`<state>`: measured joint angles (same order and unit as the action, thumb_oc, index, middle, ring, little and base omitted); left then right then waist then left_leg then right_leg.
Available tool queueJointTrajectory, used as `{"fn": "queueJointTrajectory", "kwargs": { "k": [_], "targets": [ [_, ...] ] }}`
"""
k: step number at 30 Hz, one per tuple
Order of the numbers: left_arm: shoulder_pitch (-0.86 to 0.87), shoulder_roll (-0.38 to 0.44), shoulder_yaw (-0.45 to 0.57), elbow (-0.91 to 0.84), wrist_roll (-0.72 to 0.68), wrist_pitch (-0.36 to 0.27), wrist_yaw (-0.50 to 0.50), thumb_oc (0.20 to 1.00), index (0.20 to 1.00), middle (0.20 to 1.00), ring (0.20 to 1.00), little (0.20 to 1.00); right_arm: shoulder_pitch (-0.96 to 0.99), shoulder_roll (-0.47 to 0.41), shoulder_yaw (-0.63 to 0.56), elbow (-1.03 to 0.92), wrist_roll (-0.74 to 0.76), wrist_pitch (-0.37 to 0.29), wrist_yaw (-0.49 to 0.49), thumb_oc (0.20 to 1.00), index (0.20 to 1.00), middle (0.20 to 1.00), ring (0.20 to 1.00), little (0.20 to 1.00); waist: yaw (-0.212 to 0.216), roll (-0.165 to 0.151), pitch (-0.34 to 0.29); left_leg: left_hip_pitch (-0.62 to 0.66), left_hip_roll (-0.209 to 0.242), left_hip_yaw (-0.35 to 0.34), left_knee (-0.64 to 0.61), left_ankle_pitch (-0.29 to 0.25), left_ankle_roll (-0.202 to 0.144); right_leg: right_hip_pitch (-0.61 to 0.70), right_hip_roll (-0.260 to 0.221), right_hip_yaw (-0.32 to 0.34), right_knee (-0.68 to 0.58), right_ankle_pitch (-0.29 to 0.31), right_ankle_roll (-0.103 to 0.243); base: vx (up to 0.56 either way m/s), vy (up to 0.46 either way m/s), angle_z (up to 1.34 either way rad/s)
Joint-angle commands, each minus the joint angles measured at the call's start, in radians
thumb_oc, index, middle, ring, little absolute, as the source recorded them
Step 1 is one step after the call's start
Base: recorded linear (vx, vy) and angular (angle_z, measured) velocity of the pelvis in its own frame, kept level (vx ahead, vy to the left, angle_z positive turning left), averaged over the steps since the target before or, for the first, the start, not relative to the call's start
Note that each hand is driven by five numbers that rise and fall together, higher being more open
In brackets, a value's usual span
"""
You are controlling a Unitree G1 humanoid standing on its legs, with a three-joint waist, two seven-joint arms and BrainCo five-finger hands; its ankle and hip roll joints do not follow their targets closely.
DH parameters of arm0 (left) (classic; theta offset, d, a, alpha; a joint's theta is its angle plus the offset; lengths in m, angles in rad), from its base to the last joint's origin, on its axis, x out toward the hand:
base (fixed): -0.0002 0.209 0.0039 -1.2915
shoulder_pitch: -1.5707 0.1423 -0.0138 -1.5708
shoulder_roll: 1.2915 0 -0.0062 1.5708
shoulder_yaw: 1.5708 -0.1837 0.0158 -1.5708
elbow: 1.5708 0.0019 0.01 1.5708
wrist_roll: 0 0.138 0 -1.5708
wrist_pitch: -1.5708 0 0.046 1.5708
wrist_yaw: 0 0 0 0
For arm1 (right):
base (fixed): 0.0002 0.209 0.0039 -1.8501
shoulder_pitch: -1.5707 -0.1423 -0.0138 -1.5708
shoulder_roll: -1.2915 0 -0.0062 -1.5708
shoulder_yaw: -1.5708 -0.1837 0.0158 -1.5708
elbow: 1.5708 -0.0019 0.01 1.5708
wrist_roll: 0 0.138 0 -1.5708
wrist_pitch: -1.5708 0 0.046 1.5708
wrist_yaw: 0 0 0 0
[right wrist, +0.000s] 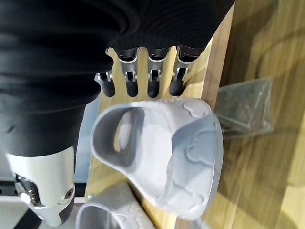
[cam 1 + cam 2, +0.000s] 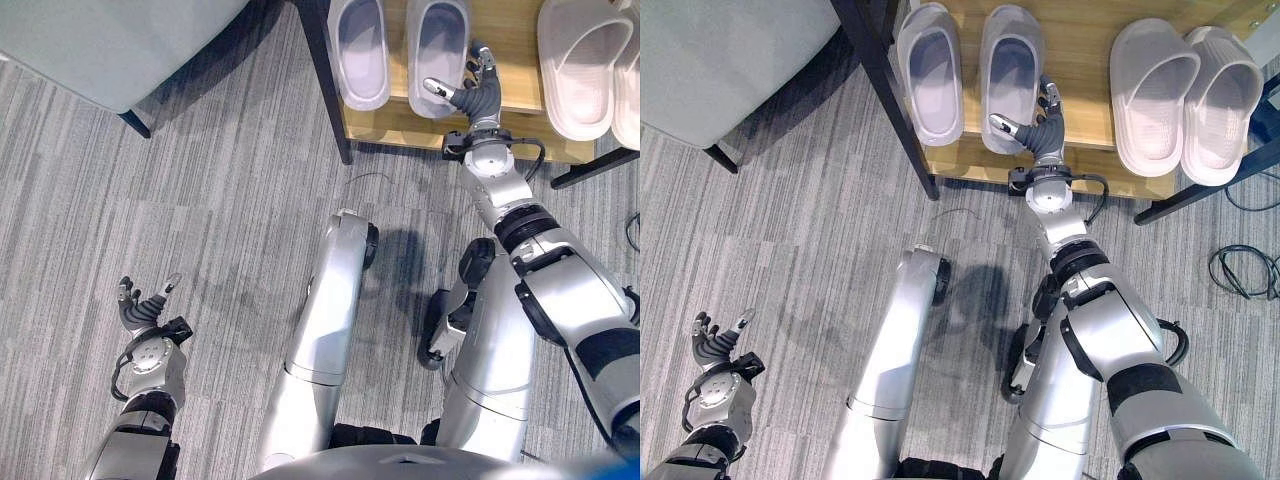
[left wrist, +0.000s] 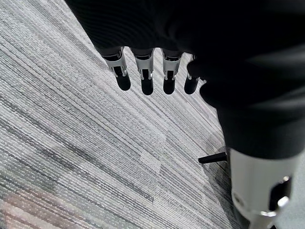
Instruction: Arrange the slippers neatly on the shoe rack.
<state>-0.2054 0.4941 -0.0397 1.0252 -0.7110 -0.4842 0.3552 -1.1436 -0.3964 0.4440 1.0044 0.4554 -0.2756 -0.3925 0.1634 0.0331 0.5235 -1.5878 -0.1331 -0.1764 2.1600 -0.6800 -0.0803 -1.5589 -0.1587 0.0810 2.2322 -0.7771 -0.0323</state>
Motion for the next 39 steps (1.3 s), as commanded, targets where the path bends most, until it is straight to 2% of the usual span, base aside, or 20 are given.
{"fn": "queueJointTrajectory", "kwargs": {
  "k": [1,6,12,22,31,39],
  "targets": [
    [0.049,0.09,-0.065,-0.016,0.037,-0.039,0.013,1.0,1.0,1.0,1.0,1.0,-0.129,-0.04,0.003,0.014,-0.033,-0.027,-0.034,1.0,1.0,1.0,1.0,1.0,0.059,0.017,-0.003,0.018,-0.051,-0.025,0.013,-0.078,0.066,0.013,0.005,0.096,0.041,0.074,-0.104,0.0,0.0,0.0],
    [0.07,0.101,-0.073,-0.019,0.033,-0.041,-0.002,1.0,1.0,1.0,1.0,1.0,-0.192,-0.095,0.003,0.103,0.004,-0.015,-0.032,1.0,1.0,1.0,1.0,1.0,0.079,0.029,-0.003,0.018,-0.057,-0.032,0.004,-0.077,0.066,0.018,-0.003,0.094,0.029,0.075,-0.103,0.0,0.0,0.0],
    [0.064,0.116,-0.084,-0.013,0.034,-0.044,-0.018,1.0,1.0,1.0,1.0,1.0,-0.238,-0.104,0.003,0.187,0.068,-0.006,0.004,1.0,1.0,1.0,1.0,1.0,0.092,0.038,-0.003,0.018,-0.066,-0.039,0.005,-0.074,0.063,0.024,-0.009,0.093,0.032,0.078,-0.099,0.0,0.006,0.03],
    [0.047,0.13,-0.097,0.001,0.036,-0.04,-0.031,1.0,1.0,1.0,1.0,1.0,-0.276,-0.058,0.065,0.226,0.043,0.014,0.043,1.0,1.0,1.0,1.0,1.0,0.101,0.038,-0.003,0.018,-0.069,-0.048,0.001,-0.072,0.055,0.026,-0.009,0.091,0.036,0.074,-0.108,0.0,0.002,0.02],
    [0.032,0.129,-0.105,0.005,0.045,-0.042,-0.023,1.0,1.0,1.0,1.0,1.0,-0.291,-0.005,0.05,0.244,0.06,0.015,0.046,1.0,1.0,1.0,1.0,1.0,0.106,0.046,-0.003,0.018,-0.073,-0.049,0.001,-0.072,0.054,0.027,-0.012,0.088,0.039,0.075,-0.113,0.0,0.0,0.0],
    [0.03,0.123,-0.11,0.0,0.048,-0.041,-0.025,1.0,1.0,1.0,1.0,1.0,-0.301,-0.019,0.045,0.265,0.059,0.025,0.056,1.0,1.0,1.0,1.0,1.0,0.121,0.059,-0.003,0.018,-0.084,-0.05,0.002,-0.069,0.057,0.034,-0.019,0.092,0.041,0.076,-0.109,0.0,0.0,0.0]
  ]
}}
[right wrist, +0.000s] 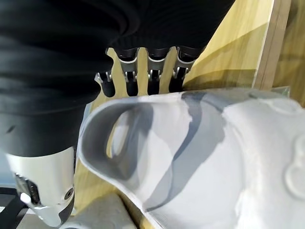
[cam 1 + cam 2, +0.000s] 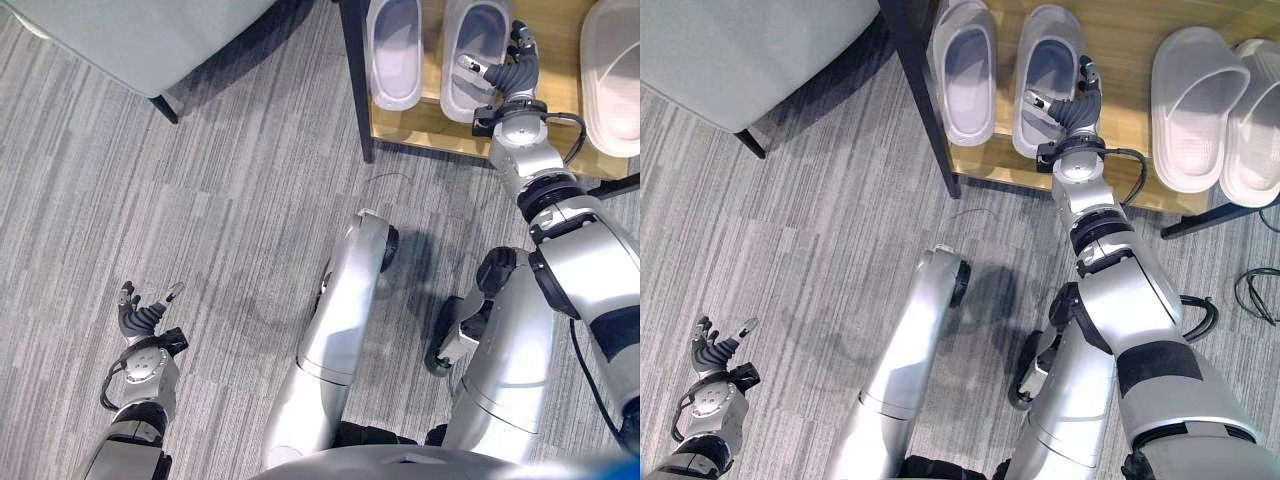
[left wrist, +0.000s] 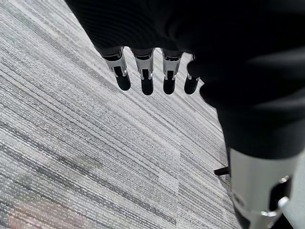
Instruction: Arrange the slippers neatly on the shoe rack.
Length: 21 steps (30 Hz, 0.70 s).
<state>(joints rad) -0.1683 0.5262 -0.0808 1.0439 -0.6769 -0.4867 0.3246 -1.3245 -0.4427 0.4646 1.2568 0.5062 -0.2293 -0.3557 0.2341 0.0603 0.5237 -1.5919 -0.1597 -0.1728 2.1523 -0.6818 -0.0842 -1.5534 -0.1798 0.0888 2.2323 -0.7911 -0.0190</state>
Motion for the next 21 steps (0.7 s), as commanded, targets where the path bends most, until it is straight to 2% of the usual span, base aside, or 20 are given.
{"fn": "queueJointTrajectory", "kwargs": {
  "k": [1,9,10,11,15,21],
  "targets": [
    [-0.005,0.088,-0.073,-0.016,0.017,-0.038,0.006,1.0,1.0,1.0,1.0,1.0,-0.125,0.03,0.029,0.019,0.002,-0.018,0.021,1.0,1.0,1.0,1.0,1.0,0.051,0.032,-0.004,0.022,-0.056,-0.052,0.01,-0.069,0.06,0.029,0.003,0.087,0.041,0.09,-0.122,0.0,0.0,0.0],
    [-0.014,0.086,-0.08,-0.023,0.012,-0.038,0.006,1.0,1.0,1.0,1.0,1.0,-0.143,0.047,0.037,0.033,-0.003,-0.009,0.026,1.0,1.0,1.0,1.0,1.0,0.055,0.035,-0.004,0.022,-0.061,-0.052,0.008,-0.066,0.059,0.03,0.002,0.088,0.045,0.093,-0.122,0.0,0.0,0.0],
    [-0.067,0.056,-0.109,-0.007,0.007,-0.008,0.012,1.0,1.0,1.0,1.0,1.0,-0.133,0.075,0.035,0.026,0.002,-0.003,0.025,1.0,1.0,1.0,1.0,1.0,0.044,0.025,-0.004,0.022,-0.059,-0.051,0.007,-0.068,0.059,0.031,0.001,0.087,0.043,0.095,-0.12,0.0,0.0,0.0],
    [-0.09,0.033,-0.126,-0.002,0.004,-0.011,0.017,1.0,1.0,1.0,1.0,1.0,-0.13,0.09,0.028,0.026,0.004,0.0,0.024,1.0,1.0,1.0,1.0,1.0,0.04,0.022,-0.004,0.022,-0.058,-0.051,0.008,-0.07,0.06,0.029,0.002,0.087,0.044,0.095,-0.119,0.0,0.0,0.0],
    [-0.057,0.051,-0.07,0.02,-0.077,-0.014,-0.018,1.0,1.0,1.0,1.0,1.0,-0.135,0.082,-0.014,0.055,0.067,0.007,0.02,1.0,1.0,1.0,1.0,1.0,0.046,0.028,-0.004,0.022,-0.06,-0.053,0.014,-0.072,0.063,0.025,0.004,0.083,0.053,0.091,-0.119,-0.01,0.005,-0.02],
    [-0.049,0.064,-0.056,0.028,-0.092,-0.013,-0.03,1.0,1.0,1.0,1.0,1.0,-0.137,0.078,-0.005,0.037,0.073,0.011,0.022,1.0,1.0,1.0,1.0,1.0,0.043,0.02,-0.004,0.022,-0.062,-0.057,0.009,-0.069,0.061,0.028,0.004,0.082,0.047,0.092,-0.123,0.0,0.0,0.0]
  ]
}}
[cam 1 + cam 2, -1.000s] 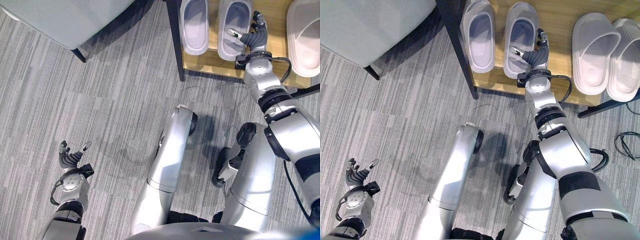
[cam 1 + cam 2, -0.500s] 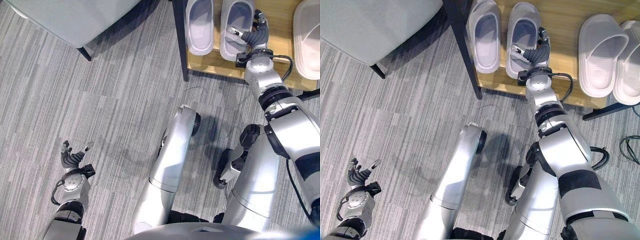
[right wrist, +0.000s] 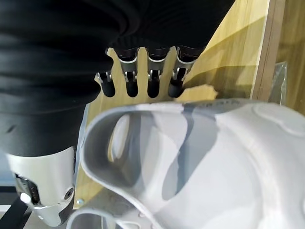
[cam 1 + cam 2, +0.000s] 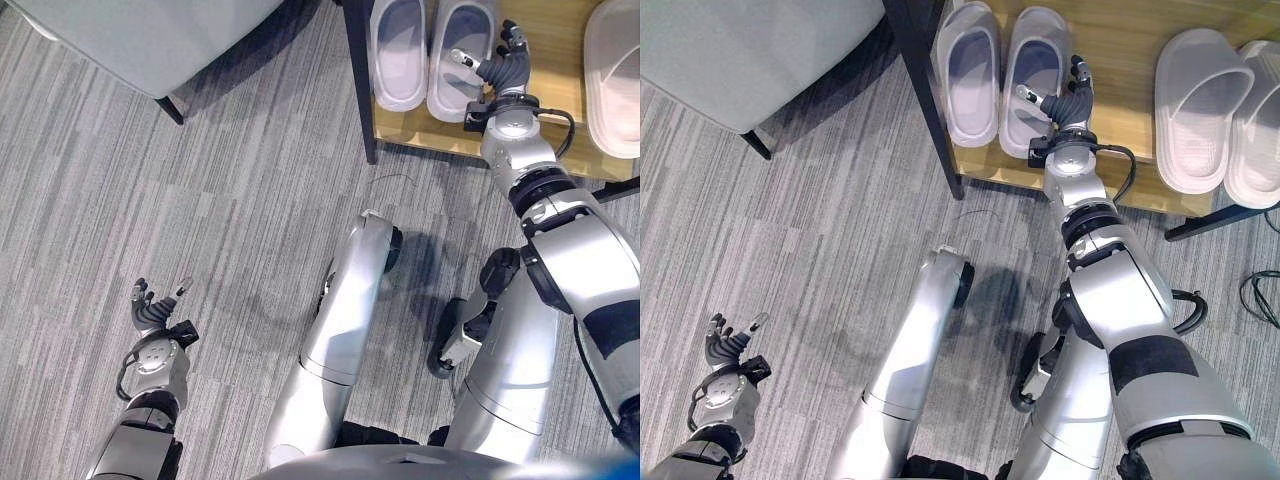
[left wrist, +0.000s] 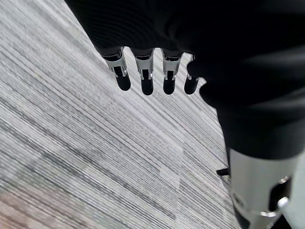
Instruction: Arrange the slippers neatly on the shoe rack.
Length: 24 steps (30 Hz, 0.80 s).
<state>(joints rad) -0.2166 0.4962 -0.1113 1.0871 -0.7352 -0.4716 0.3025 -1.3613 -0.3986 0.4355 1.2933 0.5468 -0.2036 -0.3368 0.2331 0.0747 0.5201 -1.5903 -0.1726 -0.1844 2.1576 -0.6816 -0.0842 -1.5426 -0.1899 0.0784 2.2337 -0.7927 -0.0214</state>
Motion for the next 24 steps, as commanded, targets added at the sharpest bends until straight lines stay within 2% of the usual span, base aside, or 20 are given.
{"fn": "queueJointTrajectory", "kwargs": {
  "k": [1,7,11,12,16,24],
  "targets": [
    [-0.002,0.097,-0.025,-0.01,-0.033,-0.026,-0.008,1.0,1.0,1.0,1.0,1.0,-0.101,0.033,0.026,-0.002,0.021,-0.016,-0.007,1.0,1.0,1.0,1.0,1.0,0.042,0.003,0.0,0.02,-0.05,-0.048,0.002,-0.07,0.06,0.017,0.015,0.092,0.045,0.095,-0.12,0.0,0.0,0.0],
    [0.027,0.078,-0.011,0.004,-0.039,-0.028,0.001,1.0,1.0,1.0,1.0,1.0,-0.091,0.002,-0.007,-0.041,0.015,-0.049,-0.073,1.0,1.0,1.0,1.0,1.0,0.031,-0.002,0.0,0.02,-0.048,-0.044,-0.003,-0.07,0.061,0.016,0.018,0.097,0.039,0.098,-0.118,0.0,0.0,0.0],
    [0.032,0.058,0.026,0.006,-0.035,-0.022,0.017,1.0,1.0,1.0,1.0,1.0,-0.009,-0.027,0.018,-0.282,-0.108,-0.075,-0.135,1.0,1.0,1.0,1.0,1.0,0.004,-0.025,0.0,0.02,-0.044,-0.036,-0.003,-0.074,0.06,0.016,0.025,0.102,0.031,0.102,-0.114,-0.01,0.01,-0.01],
    [0.028,0.044,0.044,0.005,-0.02,-0.019,0.03,1.0,1.0,1.0,1.0,1.0,0.039,-0.05,0.008,-0.397,-0.179,-0.085,-0.164,1.0,1.0,1.0,1.0,1.0,-0.012,-0.037,0.0,0.02,-0.043,-0.033,0.004,-0.078,0.06,0.017,0.03,0.103,0.029,0.105,-0.111,0.0,0.022,-0.04],
    [0.028,0.025,0.074,-0.019,0.01,-0.02,0.051,1.0,1.0,1.0,1.0,1.0,0.189,-0.093,-0.048,-0.669,-0.282,-0.089,-0.189,1.0,1.0,1.0,1.0,1.0,-0.043,-0.062,0.0,0.02,-0.037,-0.022,0.027,-0.09,0.063,0.01,0.047,0.111,0.037,0.108,-0.103,0.0,0.024,-0.07],
    [0.015,0.042,0.1,-0.039,0.049,0.002,0.052,1.0,1.0,1.0,1.0,1.0,0.565,-0.147,-0.197,-0.97,-0.303,-0.132,-0.151,1.0,1.0,1.0,1.0,1.0,-0.112,-0.107,0.0,0.02,-0.016,0.008,0.068,-0.105,0.07,0.002,0.072,0.139,0.053,0.124,-0.081,-0.01,0.04,-0.16]
  ]
}}
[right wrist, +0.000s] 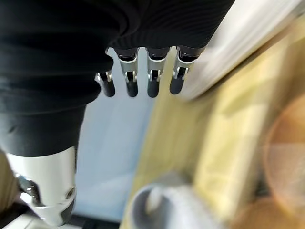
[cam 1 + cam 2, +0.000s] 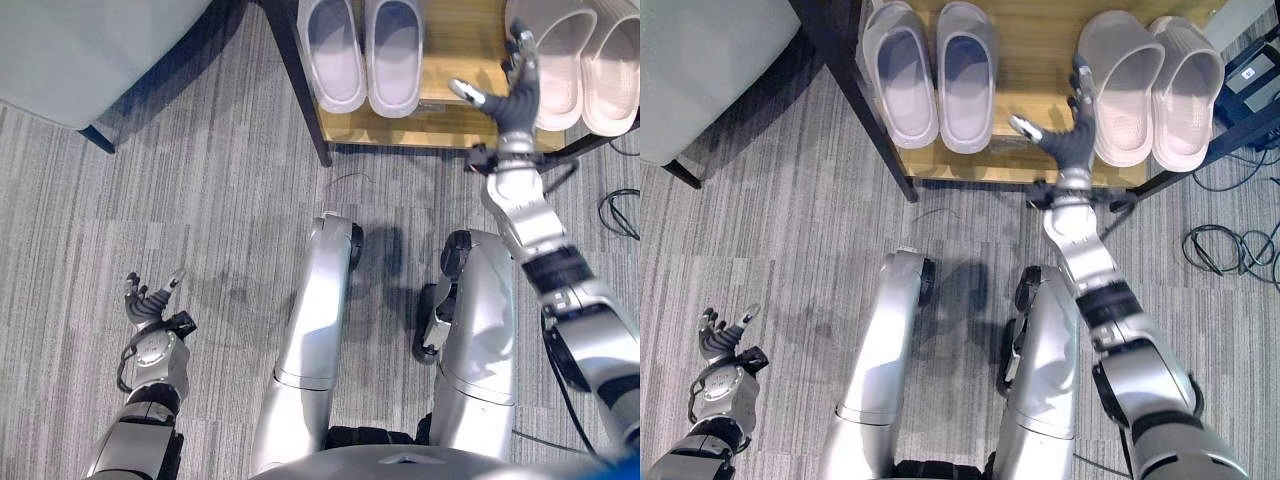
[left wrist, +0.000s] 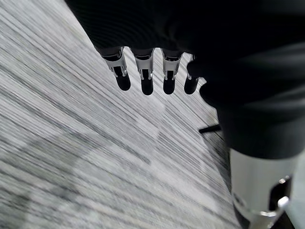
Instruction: Arrange the slippers neatly on the shoe rack.
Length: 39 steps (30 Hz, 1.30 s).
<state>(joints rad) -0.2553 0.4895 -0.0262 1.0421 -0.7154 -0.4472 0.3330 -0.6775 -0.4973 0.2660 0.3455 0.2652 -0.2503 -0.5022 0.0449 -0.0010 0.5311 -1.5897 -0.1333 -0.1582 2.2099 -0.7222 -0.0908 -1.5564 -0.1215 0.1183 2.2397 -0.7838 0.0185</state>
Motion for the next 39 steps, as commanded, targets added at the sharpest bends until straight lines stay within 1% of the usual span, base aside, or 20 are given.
{"fn": "queueJointTrajectory", "kwargs": {
  "k": [1,5,6,7,8,9,10,11,14,17,22,24,25,26,28,30,31,34,35,39],
  "targets": [
    [0.057,0.054,0.022,0.004,0.031,-0.022,0.018,1.0,1.0,1.0,1.0,1.0,-0.083,-0.06,-0.042,-0.041,-0.016,-0.093,0.023,1.0,1.0,1.0,1.0,1.0,0.07,-0.035,-0.011,0.02,-0.054,-0.018,0.018,-0.065,0.077,0.014,0.005,0.101,0.048,0.115,-0.119,-0.02,0.03,-0.16],
    [0.089,0.054,0.049,-0.011,0.022,-0.027,0.011,1.0,1.0,1.0,1.0,1.0,0.061,-0.101,-0.105,-0.128,-0.034,-0.111,0.028,1.0,1.0,1.0,1.0,1.0,0.054,-0.047,-0.011,0.02,-0.049,-0.015,0.016,-0.066,0.079,0.011,0.008,0.109,0.041,0.117,-0.12,-0.03,0.016,-0.05],
    [0.161,0.113,0.069,-0.37,0.124,-0.132,0.087,1.0,1.0,1.0,1.0,1.0,0.15,-0.135,-0.15,-0.211,-0.071,-0.134,0.004,1.0,1.0,1.0,1.0,1.0,0.066,-0.034,-0.011,0.02,-0.057,-0.016,0.011,-0.07,0.078,0.011,0.009,0.101,0.034,0.116,-0.122,-0.04,-0.016,-0.01],
    [0.174,0.12,0.068,-0.48,0.139,-0.122,0.104,1.0,1.0,1.0,1.0,1.0,0.213,-0.119,-0.179,-0.273,-0.068,-0.142,0.027,1.0,1.0,1.0,1.0,1.0,0.061,-0.038,-0.011,0.02,-0.058,-0.015,0.008,-0.068,0.078,0.01,0.009,0.099,0.029,0.118,-0.122,-0.04,-0.026,0.03],
    [0.208,0.141,0.101,-0.516,0.143,-0.108,0.106,1.0,1.0,1.0,1.0,1.0,0.285,-0.103,-0.216,-0.311,-0.054,-0.142,0.033,1.0,1.0,1.0,1.0,1.0,0.06,-0.035,-0.011,0.02,-0.061,-0.015,0.007,-0.066,0.079,0.01,0.01,0.096,0.028,0.119,-0.121,-0.03,-0.009,0.11],
    [0.321,0.044,0.106,-0.394,0.092,-0.147,0.015,1.0,1.0,1.0,1.0,1.0,0.316,-0.099,-0.267,-0.306,-0.118,-0.202,-0.021,1.0,1.0,1.0,1.0,1.0,0.079,-0.023,-0.011,0.02,-0.07,-0.016,0.0,-0.057,0.077,0.008,0.011,0.085,0.023,0.119,-0.121,-0.04,-0.045,0.07],
    [0.254,-0.063,0.07,-0.278,-0.081,-0.058,-0.119,1.0,1.0,1.0,1.0,1.0,0.335,-0.094,-0.274,-0.391,-0.134,-0.179,0.007,1.0,1.0,1.0,1.0,1.0,0.069,-0.039,-0.011,0.02,-0.068,-0.016,-0.013,-0.053,0.076,0.009,0.013,0.077,0.006,0.122,-0.123,-0.04,-0.054,-0.1],
    [0.248,-0.073,0.054,-0.289,-0.08,-0.06,-0.114,1.0,1.0,1.0,1.0,1.0,0.367,-0.084,-0.293,-0.409,-0.131,-0.17,0.014,1.0,1.0,1.0,1.0,1.0,0.066,-0.04,-0.011,0.02,-0.069,-0.015,-0.016,-0.052,0.076,0.007,0.015,0.076,0.004,0.123,-0.125,-0.04,-0.061,-0.12],
    [0.261,-0.08,0.049,-0.298,-0.088,-0.065,-0.107,1.0,1.0,1.0,1.0,1.0,0.424,-0.03,-0.343,-0.421,-0.118,-0.167,-0.007,1.0,1.0,1.0,1.0,1.0,0.059,-0.044,-0.011,0.02,-0.072,-0.014,-0.033,-0.041,0.076,-0.001,0.018,0.074,-0.009,0.127,-0.127,-0.04,-0.027,0.04],
    [0.162,-0.027,0.16,-0.002,-0.155,-0.033,-0.204,1.0,1.0,1.0,1.0,1.0,0.446,-0.018,-0.421,-0.375,-0.134,-0.174,-0.019,1.0,1.0,1.0,1.0,1.0,0.034,-0.063,-0.011,0.02,-0.069,-0.012,-0.05,-0.031,0.07,-0.005,0.023,0.078,-0.022,0.13,-0.125,-0.02,-0.012,0.04],
    [0.144,0.022,0.223,0.014,-0.21,-0.032,-0.275,1.0,1.0,1.0,1.0,1.0,0.52,-0.01,-0.516,-0.166,-0.116,-0.134,-0.034,1.0,1.0,1.0,1.0,1.0,0.01,-0.064,-0.011,0.02,-0.065,-0.007,-0.081,-0.013,0.066,0.005,0.019,0.079,-0.047,0.134,-0.115,-0.01,0.016,-0.01],
    [0.123,0.014,0.23,0.011,-0.207,-0.039,-0.261,1.0,1.0,1.0,1.0,1.0,0.533,0.002,-0.534,-0.043,-0.085,-0.116,-0.045,1.0,1.0,1.0,1.0,1.0,0.004,-0.066,-0.011,0.02,-0.067,-0.008,-0.108,0.004,0.067,0.016,0.011,0.071,-0.077,0.138,-0.113,-0.04,0.042,-0.04],
    [0.09,0.013,0.237,0.019,-0.208,-0.032,-0.252,1.0,1.0,1.0,1.0,1.0,0.526,0.005,-0.554,0.086,-0.032,-0.098,-0.053,1.0,1.0,1.0,1.0,1.0,-0.001,-0.072,-0.011,0.02,-0.062,-0.008,-0.155,0.02,0.069,0.031,-0.001,0.059,-0.13,0.141,-0.11,-0.22,0.049,0.08],
    [-0.08,-0.047,0.113,-0.182,-0.069,-0.054,-0.039,1.0,1.0,1.0,1.0,1.0,0.479,0.024,-0.496,0.182,-0.05,-0.042,-0.095,1.0,1.0,1.0,1.0,1.0,-0.006,-0.084,-0.025,0.02,-0.053,-0.013,-0.287,0.073,0.082,0.048,-0.025,0.03,-0.266,0.175,-0.104,-0.23,0.032,0.29],
    [-0.13,0.002,0.153,-0.13,-0.081,-0.037,-0.039,1.0,1.0,1.0,1.0,1.0,0.432,0.024,-0.466,0.287,-0.003,-0.022,-0.088,1.0,1.0,1.0,1.0,1.0,-0.008,-0.083,-0.1,0.02,-0.038,-0.02,-0.391,0.124,0.088,0.051,-0.051,-0.002,-0.365,0.194,-0.1,-0.12,0.033,0.13],
    [-0.126,-0.017,0.102,-0.053,-0.062,0.013,-0.104,1.0,1.0,1.0,1.0,1.0,0.435,0.087,-0.41,0.662,0.179,-0.002,0.063,1.0,1.0,1.0,1.0,1.0,-0.016,-0.074,-0.273,0.032,-0.004,-0.046,-0.606,0.236,0.089,0.072,-0.114,-0.084,-0.573,0.233,-0.074,-0.05,0.046,0.03],
    [-0.104,-0.056,0.064,-0.027,-0.039,0.035,-0.125,1.0,1.0,1.0,1.0,1.0,0.452,0.133,-0.38,0.781,0.229,0.007,0.129,1.0,1.0,1.0,1.0,1.0,-0.012,-0.079,-0.3,0.15,0.017,-0.053,-0.731,0.273,0.084,0.189,-0.129,-0.114,-0.705,0.251,-0.069,-0.08,-0.018,0.49],
    [-0.052,-0.107,0.023,-0.018,0.005,0.057,-0.148,1.0,1.0,1.0,1.0,1.0,0.479,0.162,-0.319,0.889,0.173,0.045,0.173,1.0,1.0,1.0,1.0,1.0,0.0,-0.079,-0.321,0.321,0.043,-0.052,-0.892,0.31,0.082,0.354,-0.143,-0.156,-0.886,0.281,-0.062,-0.05,-0.068,0.32],
    [-0.006,-0.134,0.016,-0.002,0.018,0.082,-0.173,1.0,1.0,1.0,1.0,1.0,0.512,0.172,-0.299,0.942,0.133,0.072,0.2,1.0,1.0,1.0,1.0,1.0,0.01,-0.074,-0.33,0.464,0.052,-0.056,-1.027,0.352,0.077,0.499,-0.142,-0.19,-1.045,0.316,-0.049,0.04,-0.079,0.23],
    [0.067,-0.166,0.016,0.067,0.093,0.134,-0.21,1.0,1.0,1.0,1.0,1.0,0.562,0.171,-0.303,1.032,0.086,0.12,0.249,1.0,1.0,1.0,1.0,1.0,0.025,-0.075,-0.371,0.76,0.079,-0.092,-1.338,0.423,0.079,0.793,-0.112,-0.256,-1.35,0.4,-0.01,0.12,-0.051,0.17]
  ]
}}
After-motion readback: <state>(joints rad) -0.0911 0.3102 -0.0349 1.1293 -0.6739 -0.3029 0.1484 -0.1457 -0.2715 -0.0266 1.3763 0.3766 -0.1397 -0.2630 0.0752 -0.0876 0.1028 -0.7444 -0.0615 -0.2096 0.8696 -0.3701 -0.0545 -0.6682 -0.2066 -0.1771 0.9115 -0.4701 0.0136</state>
